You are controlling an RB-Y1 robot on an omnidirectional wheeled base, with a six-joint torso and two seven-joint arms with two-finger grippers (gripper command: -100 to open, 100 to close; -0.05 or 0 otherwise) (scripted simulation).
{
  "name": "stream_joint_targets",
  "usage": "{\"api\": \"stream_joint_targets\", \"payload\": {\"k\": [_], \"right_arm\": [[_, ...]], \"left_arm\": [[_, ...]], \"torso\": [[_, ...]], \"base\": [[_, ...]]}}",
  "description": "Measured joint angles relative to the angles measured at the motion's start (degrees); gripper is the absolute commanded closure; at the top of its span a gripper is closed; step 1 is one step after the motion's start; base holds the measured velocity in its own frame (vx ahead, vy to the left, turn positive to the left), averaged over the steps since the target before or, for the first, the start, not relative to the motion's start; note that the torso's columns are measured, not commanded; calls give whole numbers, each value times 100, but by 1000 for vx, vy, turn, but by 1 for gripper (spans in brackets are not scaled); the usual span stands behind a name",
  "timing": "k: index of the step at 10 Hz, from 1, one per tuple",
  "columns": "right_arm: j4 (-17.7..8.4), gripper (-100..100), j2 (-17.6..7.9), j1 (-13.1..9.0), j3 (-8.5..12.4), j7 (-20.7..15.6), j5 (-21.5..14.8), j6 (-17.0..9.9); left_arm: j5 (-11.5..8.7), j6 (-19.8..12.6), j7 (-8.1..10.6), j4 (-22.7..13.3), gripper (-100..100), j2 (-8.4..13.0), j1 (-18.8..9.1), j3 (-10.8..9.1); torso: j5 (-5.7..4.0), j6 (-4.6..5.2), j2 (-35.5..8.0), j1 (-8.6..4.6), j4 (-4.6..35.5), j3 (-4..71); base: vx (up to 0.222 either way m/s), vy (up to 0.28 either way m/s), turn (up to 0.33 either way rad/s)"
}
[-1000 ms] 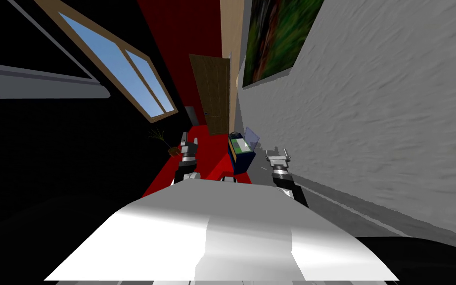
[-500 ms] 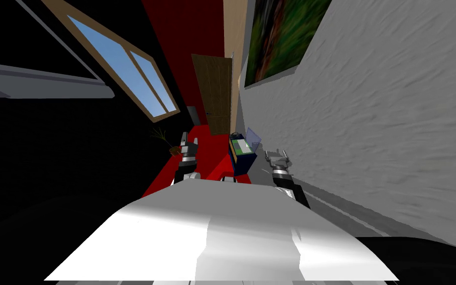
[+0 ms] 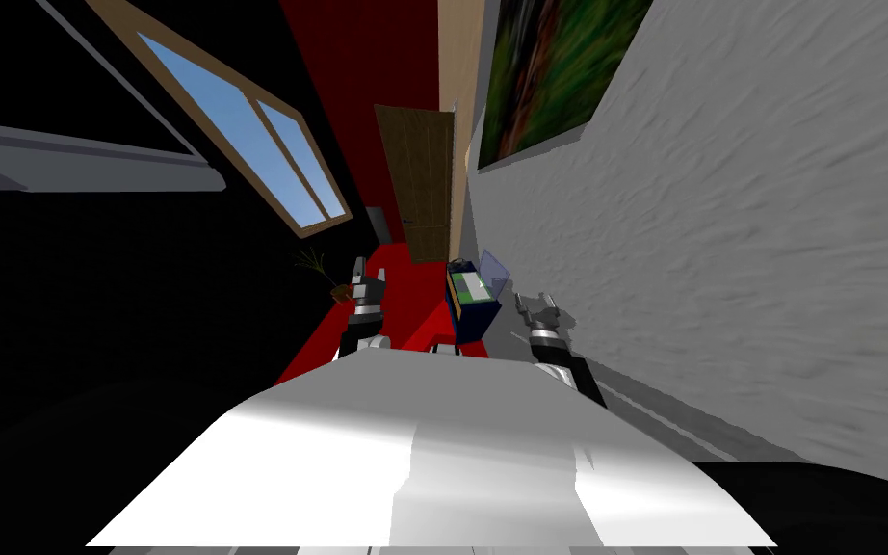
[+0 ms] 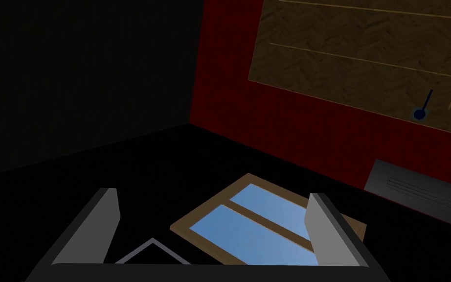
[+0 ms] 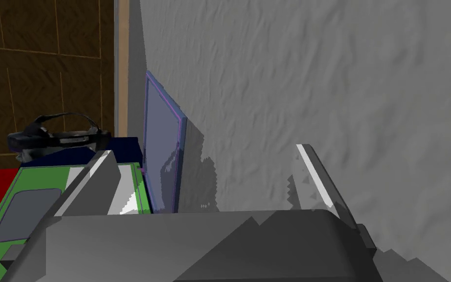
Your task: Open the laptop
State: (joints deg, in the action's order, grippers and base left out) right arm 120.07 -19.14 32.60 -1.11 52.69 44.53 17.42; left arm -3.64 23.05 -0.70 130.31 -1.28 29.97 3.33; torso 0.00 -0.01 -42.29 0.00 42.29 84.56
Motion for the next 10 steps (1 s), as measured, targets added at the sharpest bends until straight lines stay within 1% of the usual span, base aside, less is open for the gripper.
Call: {"api": "stream_joint_targets", "payload": {"k": [2,7,10], "right_arm": [[-92,-100,-76,-64,-38,298,266,-51],[-200,-100,-235,-176,-110,1077,957,-228],[-299,-100,-357,-300,-167,1545,1404,-352]], "left_arm": [[0,0,0,0,0,0,0,0],[0,0,0,0,0,0,0,0],[0,0,0,0,0,0,0,0]], "torso": [[-1,0,6,-3,-2,4],[0,2,-1,1,0,0],[-1,1,2,-4,-1,2]], "base": [[39,-25,51],[35,-30,42],[33,-36,31]]}}
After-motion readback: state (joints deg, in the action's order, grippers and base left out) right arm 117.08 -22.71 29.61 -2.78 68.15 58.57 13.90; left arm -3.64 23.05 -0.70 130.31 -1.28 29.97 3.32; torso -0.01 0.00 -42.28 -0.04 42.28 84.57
